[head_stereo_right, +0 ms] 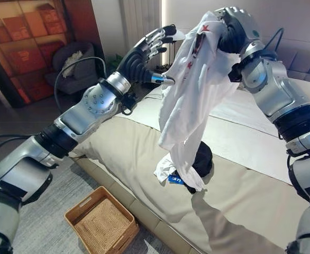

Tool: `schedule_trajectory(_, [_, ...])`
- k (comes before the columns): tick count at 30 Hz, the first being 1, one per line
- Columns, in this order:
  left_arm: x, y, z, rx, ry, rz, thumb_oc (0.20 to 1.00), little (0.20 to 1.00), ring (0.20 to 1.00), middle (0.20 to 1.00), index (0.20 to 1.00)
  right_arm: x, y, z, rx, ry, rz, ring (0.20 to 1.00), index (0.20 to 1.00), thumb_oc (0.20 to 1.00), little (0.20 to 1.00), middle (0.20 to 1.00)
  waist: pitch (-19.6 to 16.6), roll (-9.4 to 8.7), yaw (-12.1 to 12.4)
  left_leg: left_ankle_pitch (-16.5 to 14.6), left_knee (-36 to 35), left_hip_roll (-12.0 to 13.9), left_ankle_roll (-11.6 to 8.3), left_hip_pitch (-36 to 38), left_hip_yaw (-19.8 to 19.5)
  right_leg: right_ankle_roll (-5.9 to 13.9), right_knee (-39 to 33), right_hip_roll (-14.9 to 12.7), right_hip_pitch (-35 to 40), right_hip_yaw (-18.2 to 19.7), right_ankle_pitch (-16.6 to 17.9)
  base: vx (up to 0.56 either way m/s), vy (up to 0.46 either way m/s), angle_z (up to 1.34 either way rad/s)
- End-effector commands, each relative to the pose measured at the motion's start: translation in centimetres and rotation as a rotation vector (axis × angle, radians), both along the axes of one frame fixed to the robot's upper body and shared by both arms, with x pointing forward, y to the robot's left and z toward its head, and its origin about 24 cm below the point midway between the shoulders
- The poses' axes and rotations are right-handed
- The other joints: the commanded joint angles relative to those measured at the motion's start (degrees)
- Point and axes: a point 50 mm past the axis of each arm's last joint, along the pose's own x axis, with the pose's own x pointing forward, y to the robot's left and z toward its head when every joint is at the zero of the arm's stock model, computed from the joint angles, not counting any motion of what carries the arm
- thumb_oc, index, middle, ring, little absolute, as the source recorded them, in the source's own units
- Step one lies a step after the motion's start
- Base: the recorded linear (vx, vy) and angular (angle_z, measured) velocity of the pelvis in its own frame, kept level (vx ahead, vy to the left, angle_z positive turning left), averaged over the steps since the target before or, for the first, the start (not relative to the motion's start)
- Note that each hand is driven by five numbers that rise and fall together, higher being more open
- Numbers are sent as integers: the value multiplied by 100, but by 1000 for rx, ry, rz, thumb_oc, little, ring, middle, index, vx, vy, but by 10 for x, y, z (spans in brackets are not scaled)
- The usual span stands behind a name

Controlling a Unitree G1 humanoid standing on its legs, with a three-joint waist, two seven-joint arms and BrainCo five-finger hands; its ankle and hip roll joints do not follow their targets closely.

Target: Pick up clothes into the bucket

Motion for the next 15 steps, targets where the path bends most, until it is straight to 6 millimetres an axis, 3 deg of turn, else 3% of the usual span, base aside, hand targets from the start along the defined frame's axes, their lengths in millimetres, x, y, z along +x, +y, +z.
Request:
schedule_trajectory(1, [16, 8, 23, -20, -15, 77, 1000, 1000, 1000, 1000, 1000, -32, 2, 61, 24, -221, 79, 200, 200, 200, 200, 200, -141, -277, 156, -743, 396, -10, -89, 275, 61, 460, 536, -312, -44, -21, -265, -7, 7, -7])
schedule_trajectory(15, [43, 10, -17, -73, 128, 250, 1000, 1000, 1000, 1000, 1000, -67, 18, 73, 113, -387, 272, 200, 200, 200, 200, 200, -31, -275, 80, -775, 437, 4, -72, 328, 70, 453, 547, -316, 13, -7, -300, -1, 1, 0])
